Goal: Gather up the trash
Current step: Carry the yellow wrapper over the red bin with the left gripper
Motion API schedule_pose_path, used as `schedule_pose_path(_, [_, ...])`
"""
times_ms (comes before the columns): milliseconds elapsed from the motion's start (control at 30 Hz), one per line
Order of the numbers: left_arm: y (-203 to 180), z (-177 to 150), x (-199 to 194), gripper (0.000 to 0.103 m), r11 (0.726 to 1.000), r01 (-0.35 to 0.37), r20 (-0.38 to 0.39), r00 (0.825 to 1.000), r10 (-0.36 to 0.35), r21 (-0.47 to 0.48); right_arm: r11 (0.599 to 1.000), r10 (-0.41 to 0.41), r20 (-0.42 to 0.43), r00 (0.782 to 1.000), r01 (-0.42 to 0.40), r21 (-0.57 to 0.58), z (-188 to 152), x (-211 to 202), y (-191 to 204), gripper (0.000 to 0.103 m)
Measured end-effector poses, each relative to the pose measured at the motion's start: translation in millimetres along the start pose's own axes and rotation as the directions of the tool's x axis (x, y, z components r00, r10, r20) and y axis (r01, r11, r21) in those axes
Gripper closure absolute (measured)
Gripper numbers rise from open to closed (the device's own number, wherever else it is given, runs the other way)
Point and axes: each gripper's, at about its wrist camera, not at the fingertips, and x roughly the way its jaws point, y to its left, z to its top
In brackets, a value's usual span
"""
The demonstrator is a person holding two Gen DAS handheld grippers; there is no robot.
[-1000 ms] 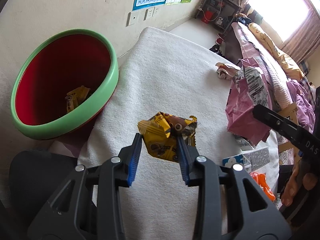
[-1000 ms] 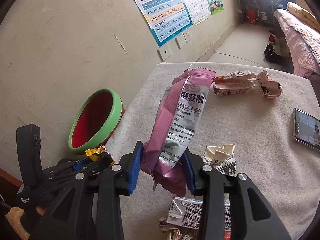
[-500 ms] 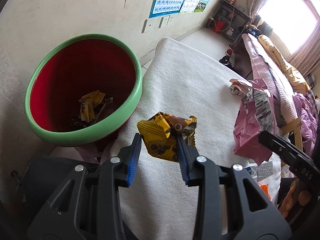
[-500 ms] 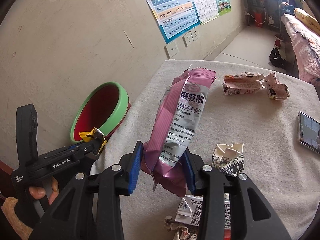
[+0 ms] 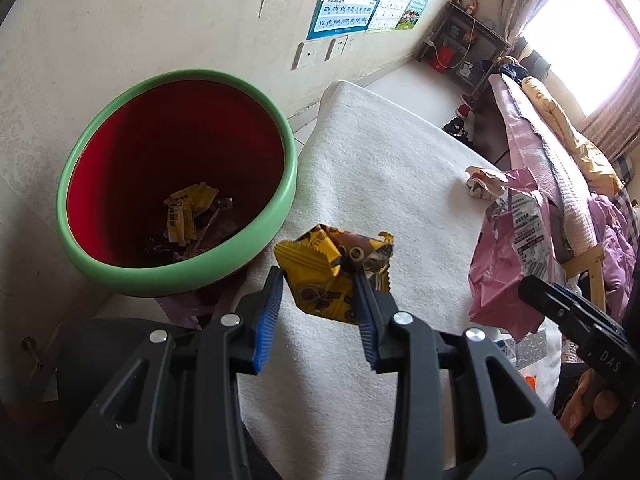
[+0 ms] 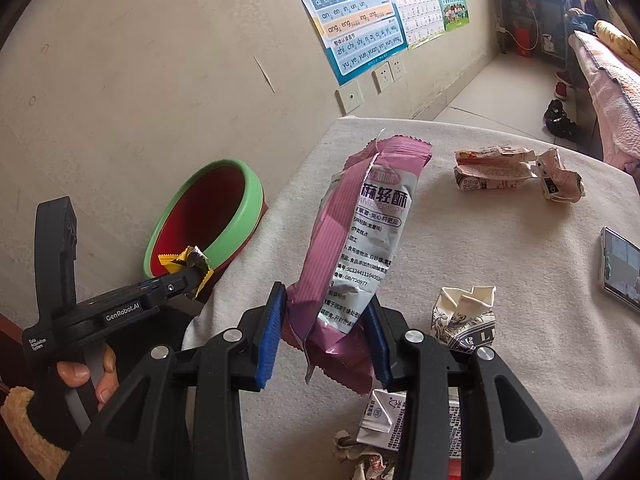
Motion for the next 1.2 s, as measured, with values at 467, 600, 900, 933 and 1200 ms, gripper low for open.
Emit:
schedule_pose_path(467, [3,2,0,0.069,1.0,-0.001,0.003,1.0,0.001,-0.011,1.0,0.007,-0.019,1.0,-0.007,-0.025,-2,7,7,0.065])
schedule_pose_path(600, [5,3,0,0.069,1.0,-0.006,0.007,1.0,0.006,-0.018,0.999,0.012,-0.016,1.0,-0.013,-0.038,-3,6,11,0.065])
schedule_pose_path(900, [9,6,-4,0.069,0.999,-0.027,0.026,0.999,0.027,-0.021,0.997,0.028,-0.023,0.999,-0.029,-0.076,-3,9,22,0.065])
schedule_pose_path(933, [10,6,-5,0.069,0.999,-0.031,0.03,0.999,0.032,-0.022,0.996,0.029,-0.023,0.999,-0.031,-0.083,-2,10,24,0.065])
schedule_pose_path(1200, [41,25,-17,0.069,0.994,-0.075,0.092,0.992,0.082,-0.074,0.987,0.053,-0.058,0.997,-0.062,-0.152,4,28,50,0.065])
